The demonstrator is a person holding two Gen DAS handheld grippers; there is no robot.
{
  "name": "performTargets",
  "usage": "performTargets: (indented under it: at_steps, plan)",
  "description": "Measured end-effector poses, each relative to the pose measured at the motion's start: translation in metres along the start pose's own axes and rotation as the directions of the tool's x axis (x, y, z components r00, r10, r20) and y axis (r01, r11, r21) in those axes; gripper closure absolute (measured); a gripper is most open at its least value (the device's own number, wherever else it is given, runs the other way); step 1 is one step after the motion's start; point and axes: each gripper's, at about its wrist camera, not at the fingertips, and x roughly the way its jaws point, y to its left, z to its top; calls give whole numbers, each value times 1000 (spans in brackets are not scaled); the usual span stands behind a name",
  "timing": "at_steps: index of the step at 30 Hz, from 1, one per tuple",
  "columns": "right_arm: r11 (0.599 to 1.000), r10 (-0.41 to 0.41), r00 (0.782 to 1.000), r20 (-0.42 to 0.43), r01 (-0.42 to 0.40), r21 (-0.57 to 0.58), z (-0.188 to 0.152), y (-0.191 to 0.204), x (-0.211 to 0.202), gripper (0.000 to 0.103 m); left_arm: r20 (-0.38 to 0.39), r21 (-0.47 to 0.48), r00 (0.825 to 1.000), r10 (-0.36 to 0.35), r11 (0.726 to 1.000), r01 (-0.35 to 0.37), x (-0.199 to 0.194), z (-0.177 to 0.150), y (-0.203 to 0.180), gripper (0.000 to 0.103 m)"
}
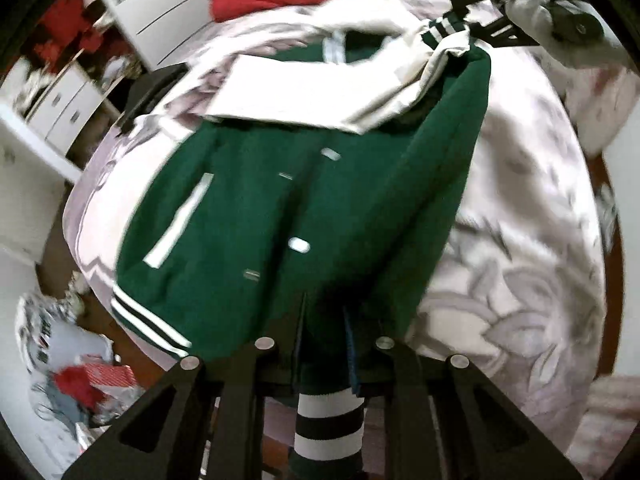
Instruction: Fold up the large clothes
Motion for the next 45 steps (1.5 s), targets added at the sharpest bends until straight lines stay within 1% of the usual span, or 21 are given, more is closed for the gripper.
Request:
performTargets:
  at_steps: [5, 10, 13, 17, 20, 22, 24, 26, 27, 29, 31, 32, 33, 35, 36, 37, 38, 39, 41, 43, 45]
  plan:
    - [990, -104, 994, 29, 107, -97, -7, 144, 7, 88, 13, -166, 998, -69, 984, 71, -12, 21, 100, 90]
    - [954, -262, 965, 10, 261, -148, -2, 265, 94, 88, -28, -358, 986, -166, 922, 145, 34, 26, 201, 90]
    - [904, -391, 920, -15, 381, -194, -2, 317, 187, 88, -71, -475, 965, -253, 859, 190, 84, 16, 251, 90]
    - [819, -542, 840, -19, 523, -237, -14, 329, 282, 88, -105, -600, 916, -386, 760, 251, 152, 1, 300, 90]
    - [780, -598, 801, -7, 580, -237, -14, 323, 323, 83, -105, -652, 890, -444, 707, 275, 191, -4, 326, 90]
    - [799, -577, 816, -32, 555, -233, -10, 325, 339, 52, -95, -688, 855, -510, 654, 314, 206, -5, 339, 89]
    - [849, -502, 861, -83, 472, -238, -8, 333, 338, 39, -79, -708, 818, -569, 610, 356, 206, -6, 344, 85]
    - [898, -408, 900, -152, 365, -245, -15, 333, 320, 39, -42, -731, 770, -637, 545, 410, 198, -13, 349, 81]
    - [921, -354, 916, -189, 306, -241, -20, 330, 310, 39, -27, -744, 758, -652, 520, 421, 192, -16, 355, 79]
    - [956, -238, 942, -237, 184, -229, -40, 320, 275, 39, -17, -756, 752, -659, 500, 422, 179, -22, 362, 71]
    - [950, -232, 946, -224, 172, -259, -66, 305, 240, 36, -10, -761, 735, -678, 482, 435, 173, -24, 363, 49]
    - [945, -235, 950, -206, 174, -276, -84, 291, 219, 36, -3, -758, 726, -688, 475, 448, 172, -24, 361, 44]
    - [942, -247, 950, -193, 188, -278, -102, 275, 202, 36, -20, -745, 717, -696, 489, 454, 173, -22, 353, 40]
    - [942, -276, 942, -192, 226, -248, -141, 233, 178, 36, -90, -706, 727, -681, 558, 436, 180, -19, 335, 40]
    - [946, -286, 936, -206, 241, -216, -163, 206, 169, 35, -152, -659, 760, -631, 638, 398, 184, -15, 320, 42]
    - [955, -284, 931, -230, 253, -156, -188, 174, 162, 35, -180, -626, 795, -580, 691, 362, 183, -14, 313, 70]
    - [963, -268, 929, -256, 250, -102, -205, 149, 160, 35, -184, -599, 819, -543, 723, 345, 179, -11, 306, 88]
    - [970, -242, 927, -287, 239, -44, -222, 125, 162, 35, -188, -591, 830, -525, 735, 331, 175, -10, 304, 93]
    - [967, -212, 923, -321, 245, 65, -258, 77, 164, 35, -134, -604, 852, -506, 724, 335, 151, -5, 309, 97]
    - [963, -200, 920, -338, 248, 106, -284, 51, 165, 35, -96, -584, 877, -471, 740, 334, 120, 6, 318, 97]
    - [969, -159, 926, -341, 212, 124, -301, 41, 164, 35, -83, -567, 888, -452, 754, 330, 112, 13, 328, 97]
